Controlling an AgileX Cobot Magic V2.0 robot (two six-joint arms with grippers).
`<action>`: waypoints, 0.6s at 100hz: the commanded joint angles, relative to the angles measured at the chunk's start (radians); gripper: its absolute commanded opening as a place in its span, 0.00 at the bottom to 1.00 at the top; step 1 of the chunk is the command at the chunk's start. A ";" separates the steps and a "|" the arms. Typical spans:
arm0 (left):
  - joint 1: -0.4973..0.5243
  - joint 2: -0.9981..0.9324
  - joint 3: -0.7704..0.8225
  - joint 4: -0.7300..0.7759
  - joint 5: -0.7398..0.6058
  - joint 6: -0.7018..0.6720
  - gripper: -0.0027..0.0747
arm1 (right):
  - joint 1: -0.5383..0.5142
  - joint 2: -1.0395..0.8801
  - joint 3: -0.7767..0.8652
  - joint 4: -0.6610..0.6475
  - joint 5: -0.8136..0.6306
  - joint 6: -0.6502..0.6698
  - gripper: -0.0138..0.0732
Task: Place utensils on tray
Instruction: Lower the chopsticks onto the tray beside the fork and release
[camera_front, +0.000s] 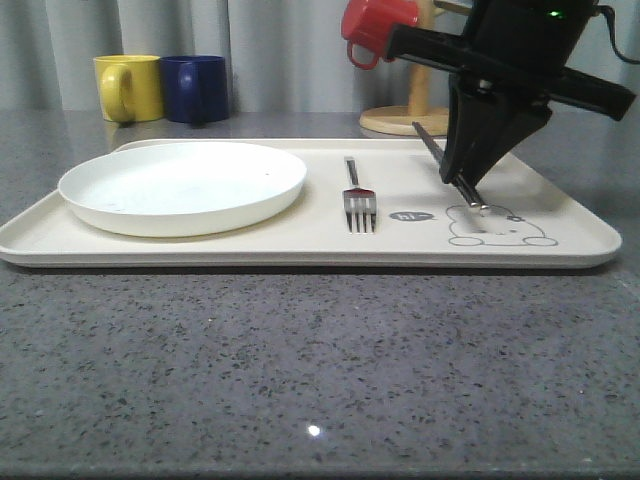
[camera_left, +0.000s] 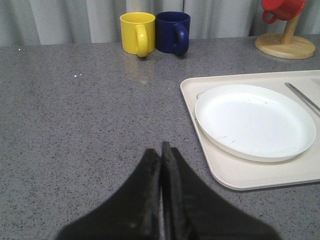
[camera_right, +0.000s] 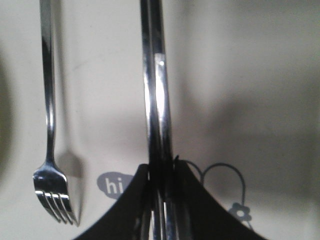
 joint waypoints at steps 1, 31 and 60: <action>-0.010 0.011 -0.025 0.000 -0.076 -0.008 0.01 | 0.000 -0.027 -0.026 0.037 -0.041 0.002 0.09; -0.010 0.011 -0.025 0.000 -0.076 -0.008 0.01 | 0.000 -0.008 -0.026 0.042 -0.056 0.002 0.33; -0.010 0.011 -0.025 0.000 -0.076 -0.008 0.01 | 0.000 -0.032 -0.026 0.035 -0.072 0.002 0.73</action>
